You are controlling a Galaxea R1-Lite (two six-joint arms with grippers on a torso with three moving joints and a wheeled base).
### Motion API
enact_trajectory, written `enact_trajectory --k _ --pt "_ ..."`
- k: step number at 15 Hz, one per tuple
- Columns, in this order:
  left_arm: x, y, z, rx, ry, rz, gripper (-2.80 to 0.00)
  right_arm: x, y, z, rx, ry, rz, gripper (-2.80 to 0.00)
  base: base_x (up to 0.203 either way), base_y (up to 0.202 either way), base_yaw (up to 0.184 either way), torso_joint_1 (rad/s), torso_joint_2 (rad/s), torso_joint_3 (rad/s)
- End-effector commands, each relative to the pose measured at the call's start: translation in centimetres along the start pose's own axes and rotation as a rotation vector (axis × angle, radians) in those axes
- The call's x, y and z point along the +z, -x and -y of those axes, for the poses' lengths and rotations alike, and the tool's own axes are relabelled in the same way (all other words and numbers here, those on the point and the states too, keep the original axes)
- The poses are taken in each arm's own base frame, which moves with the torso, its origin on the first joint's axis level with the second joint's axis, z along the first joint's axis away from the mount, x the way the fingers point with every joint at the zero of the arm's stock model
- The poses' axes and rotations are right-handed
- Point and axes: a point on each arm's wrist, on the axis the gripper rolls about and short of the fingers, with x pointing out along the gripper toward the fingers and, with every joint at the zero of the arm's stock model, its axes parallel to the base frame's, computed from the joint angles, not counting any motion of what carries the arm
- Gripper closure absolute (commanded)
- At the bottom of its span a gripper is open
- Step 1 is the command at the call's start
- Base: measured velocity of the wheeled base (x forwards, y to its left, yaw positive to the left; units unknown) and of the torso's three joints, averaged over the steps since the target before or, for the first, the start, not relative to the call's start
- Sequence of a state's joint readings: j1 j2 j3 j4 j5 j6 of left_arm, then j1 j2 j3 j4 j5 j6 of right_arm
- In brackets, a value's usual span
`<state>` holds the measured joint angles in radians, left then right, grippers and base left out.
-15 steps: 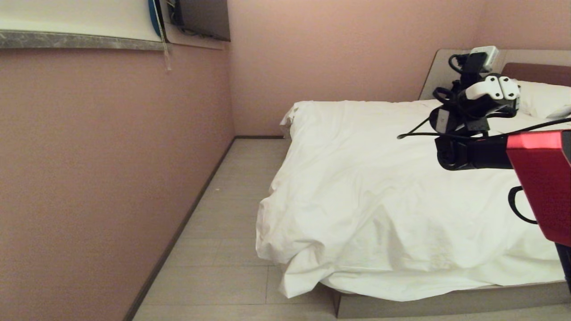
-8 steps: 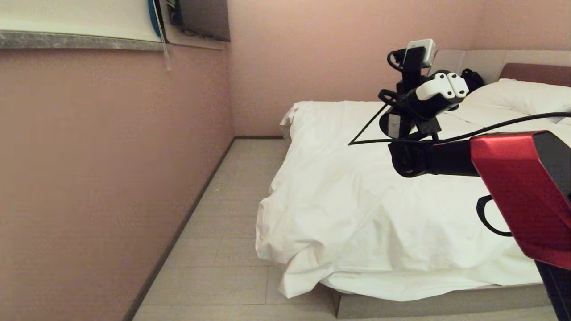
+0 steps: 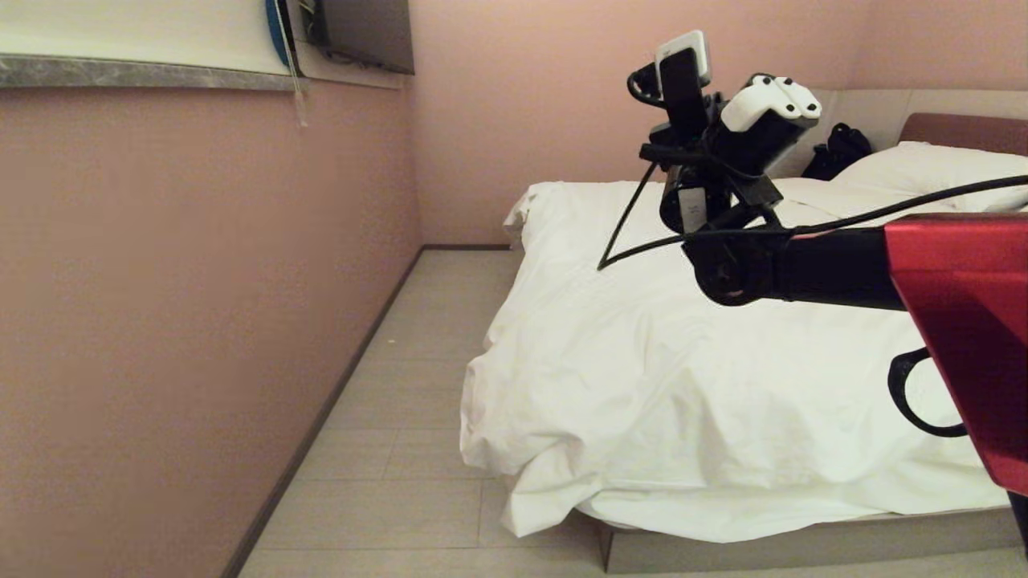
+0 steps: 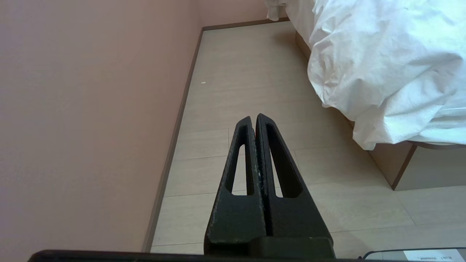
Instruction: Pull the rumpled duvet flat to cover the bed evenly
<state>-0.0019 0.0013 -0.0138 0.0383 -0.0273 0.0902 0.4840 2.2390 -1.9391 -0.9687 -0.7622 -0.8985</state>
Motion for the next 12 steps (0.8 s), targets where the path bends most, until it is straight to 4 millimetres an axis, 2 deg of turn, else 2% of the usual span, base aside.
enact_trajectory --k 1,7,12 --pt "0.0 0.0 0.0 -0.001 0.0 0.0 0.0 -0.35 0.31 -0.8 0.144 0.139 -0.058 0.0 0.0 0.0 0.0 0.0 0.0 0.0" --pt "0.0 0.0 0.0 0.0 0.0 0.0 0.0 -0.72 0.42 -1.11 0.187 0.192 -0.09 0.0 0.0 0.0 0.0 0.0 0.0 0.0" --pt "0.0 0.0 0.0 0.0 0.0 0.0 0.0 -0.13 0.34 -0.34 0.179 0.193 -0.088 0.0 0.0 0.0 0.0 0.0 0.0 0.0"
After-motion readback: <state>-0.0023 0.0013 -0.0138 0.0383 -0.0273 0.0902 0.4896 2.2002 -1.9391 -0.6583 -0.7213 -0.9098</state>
